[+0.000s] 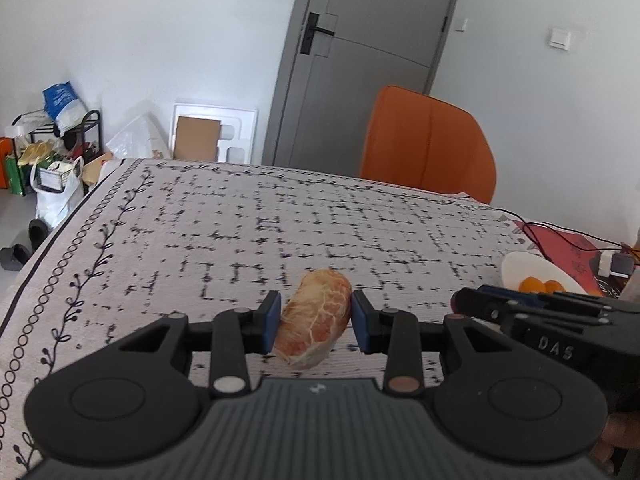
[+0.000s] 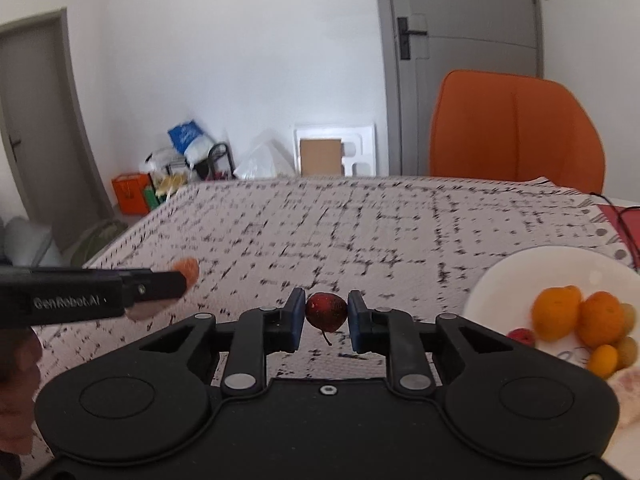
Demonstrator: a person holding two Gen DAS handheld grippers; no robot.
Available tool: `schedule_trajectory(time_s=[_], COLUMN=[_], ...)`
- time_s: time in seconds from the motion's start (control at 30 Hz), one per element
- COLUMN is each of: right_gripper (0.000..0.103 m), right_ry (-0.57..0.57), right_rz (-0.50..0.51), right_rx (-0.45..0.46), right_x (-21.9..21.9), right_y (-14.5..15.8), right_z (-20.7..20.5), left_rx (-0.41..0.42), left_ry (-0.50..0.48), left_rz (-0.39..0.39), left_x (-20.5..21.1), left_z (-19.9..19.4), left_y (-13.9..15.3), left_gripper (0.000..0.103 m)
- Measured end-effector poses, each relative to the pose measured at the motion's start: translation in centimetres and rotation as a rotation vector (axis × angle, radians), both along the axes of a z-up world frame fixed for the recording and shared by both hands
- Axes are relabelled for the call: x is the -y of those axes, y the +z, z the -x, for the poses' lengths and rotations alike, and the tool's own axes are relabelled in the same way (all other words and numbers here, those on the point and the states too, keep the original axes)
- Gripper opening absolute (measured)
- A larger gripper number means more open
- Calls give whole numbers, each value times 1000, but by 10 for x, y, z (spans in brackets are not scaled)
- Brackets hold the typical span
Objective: Organize fruits
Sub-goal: 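Grasp the peeled pomelo segment with the left gripper while the right gripper grasps the red plum, then carry the pomelo segment and plum in both grippers over the white bowl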
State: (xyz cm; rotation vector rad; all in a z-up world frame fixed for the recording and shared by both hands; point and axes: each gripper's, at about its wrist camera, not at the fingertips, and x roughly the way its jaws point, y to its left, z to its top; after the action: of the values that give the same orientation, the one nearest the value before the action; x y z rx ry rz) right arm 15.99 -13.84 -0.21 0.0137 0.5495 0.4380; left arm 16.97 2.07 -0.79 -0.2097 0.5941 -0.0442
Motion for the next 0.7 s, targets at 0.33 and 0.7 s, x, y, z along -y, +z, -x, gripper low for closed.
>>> schedule_trajectory(time_s=[0.33, 0.7], right_gripper=[21, 21], right_ry=[-48, -118], right_rz=[-31, -63], right_rx=[37, 41], right_x=[34, 81], right_y=[9, 5], right_z=[17, 31], left_rx=[17, 34], left_ry=[-64, -135], left_rz=[-12, -27], left_x=[35, 79], left_z=[2, 3], left_y=[7, 13], left_gripper=[36, 36])
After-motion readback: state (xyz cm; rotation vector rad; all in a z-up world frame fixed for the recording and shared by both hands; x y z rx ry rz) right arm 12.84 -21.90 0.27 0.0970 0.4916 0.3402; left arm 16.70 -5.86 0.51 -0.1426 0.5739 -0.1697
